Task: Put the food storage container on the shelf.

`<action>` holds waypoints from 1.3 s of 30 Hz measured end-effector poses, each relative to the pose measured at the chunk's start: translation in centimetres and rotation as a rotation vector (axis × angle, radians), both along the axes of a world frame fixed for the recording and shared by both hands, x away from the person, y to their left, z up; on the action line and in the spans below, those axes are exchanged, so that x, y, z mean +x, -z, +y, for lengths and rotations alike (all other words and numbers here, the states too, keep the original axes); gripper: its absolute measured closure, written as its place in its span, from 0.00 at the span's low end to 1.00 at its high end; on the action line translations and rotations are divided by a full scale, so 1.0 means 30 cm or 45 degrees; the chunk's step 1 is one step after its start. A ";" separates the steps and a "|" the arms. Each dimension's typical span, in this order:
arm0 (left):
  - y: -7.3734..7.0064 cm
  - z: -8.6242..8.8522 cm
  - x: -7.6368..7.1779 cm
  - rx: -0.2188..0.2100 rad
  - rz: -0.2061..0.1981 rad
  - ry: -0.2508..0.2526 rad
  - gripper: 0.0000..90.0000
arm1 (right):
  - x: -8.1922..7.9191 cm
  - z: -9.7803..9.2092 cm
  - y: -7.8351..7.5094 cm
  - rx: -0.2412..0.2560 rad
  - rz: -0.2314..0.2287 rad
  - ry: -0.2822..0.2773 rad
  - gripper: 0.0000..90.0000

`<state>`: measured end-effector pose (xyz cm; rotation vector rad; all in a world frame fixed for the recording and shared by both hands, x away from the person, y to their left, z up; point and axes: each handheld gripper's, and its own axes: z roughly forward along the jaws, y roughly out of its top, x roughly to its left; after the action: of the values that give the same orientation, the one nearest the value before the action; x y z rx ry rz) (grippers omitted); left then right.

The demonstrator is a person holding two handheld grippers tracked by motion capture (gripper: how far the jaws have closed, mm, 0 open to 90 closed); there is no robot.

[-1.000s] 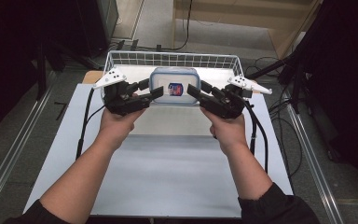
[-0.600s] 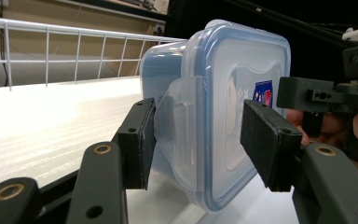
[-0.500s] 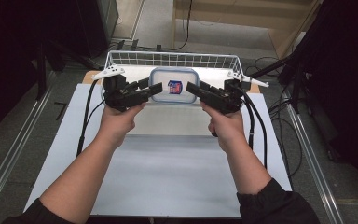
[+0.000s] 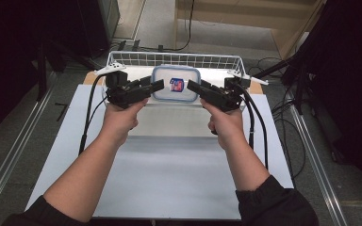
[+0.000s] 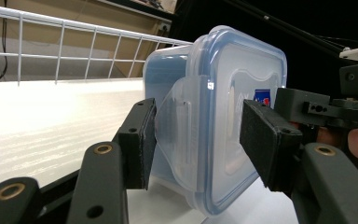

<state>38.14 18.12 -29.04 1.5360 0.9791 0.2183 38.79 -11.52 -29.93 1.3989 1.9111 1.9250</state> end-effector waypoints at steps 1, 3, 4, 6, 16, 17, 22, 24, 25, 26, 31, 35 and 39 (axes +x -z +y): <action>0.000 -0.001 0.001 -0.002 0.001 -0.003 0.52 | 0.002 0.002 -0.002 -0.010 -0.006 0.001 0.54; -0.001 -0.003 0.005 0.000 0.002 -0.008 0.52 | 0.004 0.004 -0.006 -0.026 -0.010 0.004 0.54; -0.001 -0.005 0.007 -0.003 0.005 -0.012 0.52 | 0.006 0.005 -0.007 -0.029 -0.009 0.004 0.53; -0.002 -0.007 0.011 -0.004 0.007 -0.015 0.51 | 0.010 0.005 -0.010 -0.036 -0.006 0.010 0.53; -0.003 -0.020 0.028 -0.015 0.025 -0.045 0.51 | 0.035 0.006 -0.013 -0.042 0.010 0.025 0.51; -0.003 -0.021 0.028 -0.015 0.029 -0.048 0.51 | 0.039 0.006 -0.013 -0.040 0.014 0.025 0.51; -0.004 -0.022 0.031 -0.012 0.030 -0.059 0.50 | 0.052 0.013 -0.018 -0.048 0.022 0.026 0.50; -0.005 -0.022 0.032 -0.008 0.028 -0.066 0.49 | 0.054 0.016 -0.019 -0.053 0.020 0.024 0.50; -0.006 -0.022 0.034 -0.007 0.028 -0.067 0.49 | 0.056 0.018 -0.019 -0.058 0.016 0.024 0.50; -0.007 -0.023 0.037 -0.008 0.030 -0.069 0.49 | 0.056 0.019 -0.019 -0.058 0.019 0.025 0.50; -0.009 -0.028 0.048 -0.004 0.043 -0.071 0.47 | 0.066 0.021 -0.023 -0.070 0.025 0.029 0.49; -0.010 -0.032 0.054 0.006 0.042 -0.077 0.47 | 0.072 0.020 -0.029 -0.085 0.029 0.033 0.49; -0.011 -0.036 0.057 0.009 0.045 -0.078 0.46 | 0.077 0.020 -0.029 -0.092 0.027 0.034 0.49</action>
<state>39.84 17.05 -28.71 1.5222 1.0553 0.2391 41.11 -10.92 -29.05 1.4233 1.9401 1.8179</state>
